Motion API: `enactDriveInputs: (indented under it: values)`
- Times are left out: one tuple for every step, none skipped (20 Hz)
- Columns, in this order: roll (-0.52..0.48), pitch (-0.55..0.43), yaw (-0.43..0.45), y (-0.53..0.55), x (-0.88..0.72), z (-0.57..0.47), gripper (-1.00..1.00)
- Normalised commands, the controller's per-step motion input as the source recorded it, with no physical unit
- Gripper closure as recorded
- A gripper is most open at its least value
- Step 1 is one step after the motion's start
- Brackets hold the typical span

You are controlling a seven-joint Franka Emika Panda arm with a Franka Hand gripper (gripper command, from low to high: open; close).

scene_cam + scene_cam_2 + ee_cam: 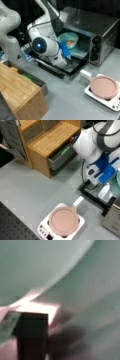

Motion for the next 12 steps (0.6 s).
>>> enactDriveInputs:
  values:
    - [-0.029,-0.046,0.222,-0.26,0.02,0.03,1.0]
    - [-0.032,-0.039,0.223,-0.26,0.01,0.04,1.0]
    - [-0.041,-0.031,0.221,-0.25,0.01,0.06,1.0]
    - [-0.044,-0.025,0.221,-0.25,0.01,0.07,1.0]
    - [-0.041,-0.023,0.217,-0.23,0.01,0.08,1.0]
    - [-0.039,-0.02,0.216,-0.23,0.0,0.09,1.0]
    - [-0.039,-0.02,0.213,-0.21,0.01,0.09,1.0]
    - [-0.042,-0.026,0.209,-0.18,0.01,0.07,1.0]
    - [-0.041,-0.03,0.205,-0.16,0.02,0.06,-1.0]
    - [-0.039,-0.031,0.203,-0.12,0.02,0.05,-1.0]
    - [-0.045,-0.035,0.198,-0.11,0.03,0.04,-1.0]
    - [-0.054,-0.035,0.191,-0.08,0.03,0.04,-1.0]
